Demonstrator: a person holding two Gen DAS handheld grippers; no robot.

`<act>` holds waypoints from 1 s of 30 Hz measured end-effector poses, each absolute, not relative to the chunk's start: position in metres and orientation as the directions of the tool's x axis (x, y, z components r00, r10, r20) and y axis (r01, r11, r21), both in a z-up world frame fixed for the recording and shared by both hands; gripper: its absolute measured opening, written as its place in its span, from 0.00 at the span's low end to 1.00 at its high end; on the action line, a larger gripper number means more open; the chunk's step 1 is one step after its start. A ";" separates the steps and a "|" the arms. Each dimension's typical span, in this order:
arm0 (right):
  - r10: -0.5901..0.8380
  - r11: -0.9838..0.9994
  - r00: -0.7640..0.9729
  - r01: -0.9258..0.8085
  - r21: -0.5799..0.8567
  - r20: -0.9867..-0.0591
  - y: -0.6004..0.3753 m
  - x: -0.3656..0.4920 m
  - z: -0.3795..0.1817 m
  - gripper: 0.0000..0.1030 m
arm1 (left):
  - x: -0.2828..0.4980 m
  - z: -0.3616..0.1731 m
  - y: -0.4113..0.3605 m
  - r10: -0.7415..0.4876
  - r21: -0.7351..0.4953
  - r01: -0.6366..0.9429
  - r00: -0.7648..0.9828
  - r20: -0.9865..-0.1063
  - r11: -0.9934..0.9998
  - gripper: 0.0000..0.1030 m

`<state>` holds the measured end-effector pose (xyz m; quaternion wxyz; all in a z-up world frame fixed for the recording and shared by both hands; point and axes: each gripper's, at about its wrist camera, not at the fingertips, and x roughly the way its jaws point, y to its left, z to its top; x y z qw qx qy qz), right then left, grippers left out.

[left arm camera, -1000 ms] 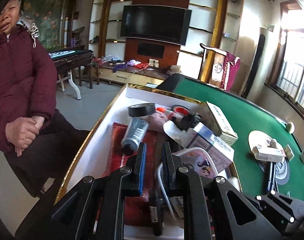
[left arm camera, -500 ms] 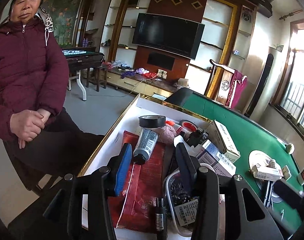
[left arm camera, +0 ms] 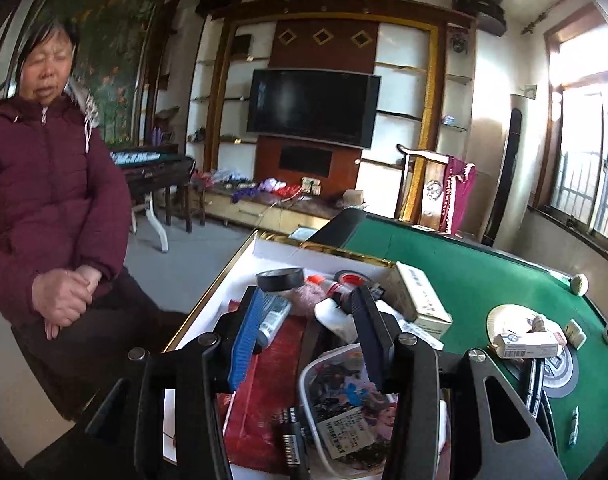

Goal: Organize objects
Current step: 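Move both grippers out of the tray back over the table items, then grasp the blue-white toothpaste box with the left gripper while the right gripper grasps the white pill bottle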

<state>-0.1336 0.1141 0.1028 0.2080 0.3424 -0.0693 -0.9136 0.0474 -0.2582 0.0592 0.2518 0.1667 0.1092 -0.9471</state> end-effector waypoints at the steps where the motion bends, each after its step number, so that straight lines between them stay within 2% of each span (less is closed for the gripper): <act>1: -0.405 -0.914 -0.670 0.285 0.289 -0.621 0.132 -0.142 0.098 0.61 | 0.047 0.061 -0.251 -0.437 -0.106 0.502 -0.823 -0.363 -0.858 0.40; 5: -0.352 -0.931 -0.665 0.174 0.321 -0.659 0.175 -0.164 0.095 0.61 | 0.038 0.074 -0.215 -0.296 -0.081 0.355 -0.867 -0.400 -0.931 0.40; 9: -0.275 -0.961 -0.685 0.173 0.216 -0.674 0.176 -0.201 0.096 0.61 | 0.018 0.077 -0.175 -0.134 -0.070 0.192 -0.861 -0.491 -0.979 0.40; 12: -0.276 -0.960 -0.649 0.214 0.179 -0.709 0.164 -0.235 0.083 0.61 | 0.011 0.077 -0.150 -0.103 -0.013 0.130 -0.842 -0.530 -0.991 0.40; 15: -0.246 -0.966 -0.623 0.217 0.137 -0.743 0.155 -0.263 0.064 0.51 | 0.005 0.076 -0.138 -0.080 0.002 0.096 -0.820 -0.566 -0.995 0.40; 16: -0.236 -0.969 -0.614 0.207 0.134 -0.753 0.154 -0.271 0.058 0.41 | 0.004 0.075 -0.133 -0.074 0.002 0.089 -0.814 -0.576 -0.996 0.40; 19: -0.212 -0.973 -0.578 0.199 0.116 -0.788 0.153 -0.288 0.044 0.39 | -0.003 0.072 -0.121 -0.060 0.017 0.063 -0.794 -0.605 -0.998 0.40; 21: -0.222 -0.972 -0.578 0.199 0.129 -0.785 0.154 -0.289 0.040 0.30 | -0.011 0.073 -0.111 -0.036 0.020 0.030 -0.781 -0.624 -0.999 0.40; 23: -0.217 -0.973 -0.593 0.193 0.124 -0.775 0.160 -0.277 0.041 0.30 | -0.022 0.076 -0.106 -0.012 0.026 -0.005 -0.774 -0.633 -1.000 0.40; 25: -0.264 -0.964 -0.578 0.186 0.191 -0.772 0.166 -0.266 0.043 0.30 | -0.038 0.084 -0.098 0.024 0.033 -0.059 -0.766 -0.643 -0.998 0.40; 27: -0.306 -0.952 -0.573 0.167 0.257 -0.760 0.175 -0.251 0.049 0.30 | -0.066 0.092 -0.089 0.081 0.027 -0.134 -0.735 -0.673 -0.991 0.45; 29: -0.365 -0.929 -0.567 0.174 0.325 -0.739 0.184 -0.227 0.059 0.30 | -0.098 0.094 -0.085 0.153 -0.026 -0.191 -0.691 -0.706 -0.981 0.51; 30: -0.385 -0.920 -0.571 0.177 0.350 -0.725 0.188 -0.220 0.062 0.30 | -0.119 0.093 -0.083 0.187 -0.067 -0.204 -0.655 -0.732 -0.977 0.51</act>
